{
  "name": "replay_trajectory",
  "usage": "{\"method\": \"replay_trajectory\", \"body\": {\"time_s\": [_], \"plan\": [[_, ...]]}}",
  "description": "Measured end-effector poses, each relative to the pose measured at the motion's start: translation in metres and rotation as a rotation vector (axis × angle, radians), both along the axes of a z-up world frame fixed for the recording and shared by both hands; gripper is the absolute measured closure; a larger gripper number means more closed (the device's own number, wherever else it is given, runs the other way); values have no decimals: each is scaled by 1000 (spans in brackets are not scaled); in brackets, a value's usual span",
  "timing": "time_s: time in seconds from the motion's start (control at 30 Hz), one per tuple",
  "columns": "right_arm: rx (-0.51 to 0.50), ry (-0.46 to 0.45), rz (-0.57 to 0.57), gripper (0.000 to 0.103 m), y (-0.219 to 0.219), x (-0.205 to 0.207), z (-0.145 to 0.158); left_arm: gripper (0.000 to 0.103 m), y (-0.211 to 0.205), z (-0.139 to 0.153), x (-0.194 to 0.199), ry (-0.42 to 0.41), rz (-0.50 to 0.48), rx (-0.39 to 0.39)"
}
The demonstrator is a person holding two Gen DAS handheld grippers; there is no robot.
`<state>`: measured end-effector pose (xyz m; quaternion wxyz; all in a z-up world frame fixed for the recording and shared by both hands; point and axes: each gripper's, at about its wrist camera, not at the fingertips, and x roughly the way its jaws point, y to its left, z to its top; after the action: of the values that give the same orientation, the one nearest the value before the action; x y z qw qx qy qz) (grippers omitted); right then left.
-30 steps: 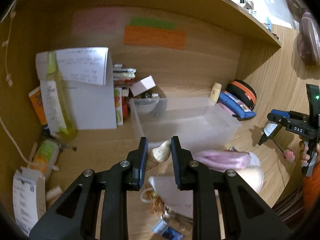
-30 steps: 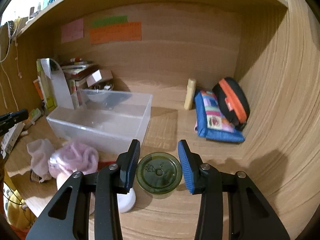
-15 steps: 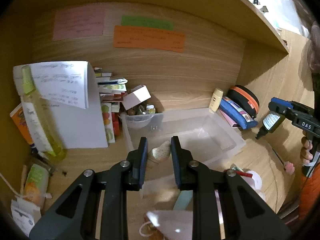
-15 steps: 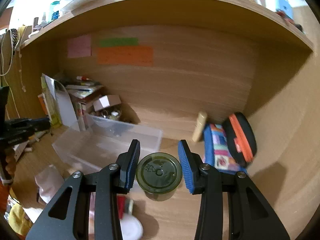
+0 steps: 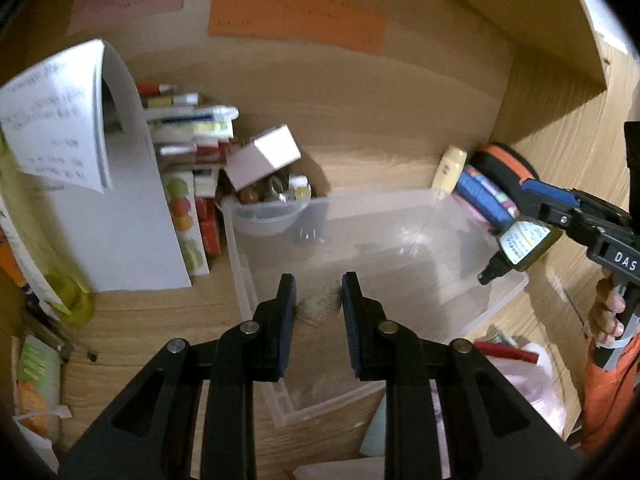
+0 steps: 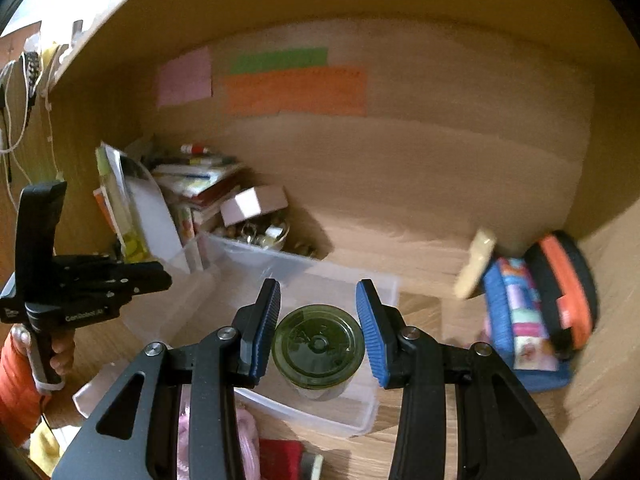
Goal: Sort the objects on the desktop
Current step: 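Carry the green bottle over the clear plastic box and lower it inside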
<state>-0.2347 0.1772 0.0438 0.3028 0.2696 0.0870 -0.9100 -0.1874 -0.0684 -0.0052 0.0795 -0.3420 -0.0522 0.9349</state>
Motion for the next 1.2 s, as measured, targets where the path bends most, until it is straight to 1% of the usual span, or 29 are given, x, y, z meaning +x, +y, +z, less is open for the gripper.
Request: {"method": "replay_trajectory", "body": {"time_s": [0.1,0.2,0.3,0.37,0.5,0.63,0.77,0.8,0.9,0.93,1.07,1.13,1.2], "plan": [[1,-32,8,67,-3,-8,-18,81,3,-8,-3,-17,-8,-16],[14,-59,17,67,-2,-13,-28,81,7,-16,-7,-39,-15,-39],[24,-60,14,67,1,-14,-32,80,11,-18,-7,-37,-14,-73],[25,-70,19,67,0,-16,-35,80,14,-19,-5,-35,-18,-82],[61,-76,10,67,-3,-19,-43,80,17,-21,-5,-26,-13,-115],[76,-82,20,66,-7,-17,-47,80,18,-22,-5,-23,-16,-129],[92,-63,24,66,-10,-13,-47,80,19,-21,-4,-26,-19,-126],[96,-58,23,66,-11,-13,-48,78,19,-21,-4,-26,-19,-124],[111,-51,21,65,-13,-12,-49,66,19,-20,-3,-18,-12,-125],[115,-52,20,63,-14,-12,-50,65,20,-20,-2,-16,-13,-124],[138,-28,1,42,-16,-11,-53,61,21,-18,1,-2,-10,-126],[140,-2,-2,38,-16,-7,-52,54,20,-16,4,10,-4,-125],[141,26,-5,31,-17,-3,-50,48,19,-14,6,24,4,-126]]}}
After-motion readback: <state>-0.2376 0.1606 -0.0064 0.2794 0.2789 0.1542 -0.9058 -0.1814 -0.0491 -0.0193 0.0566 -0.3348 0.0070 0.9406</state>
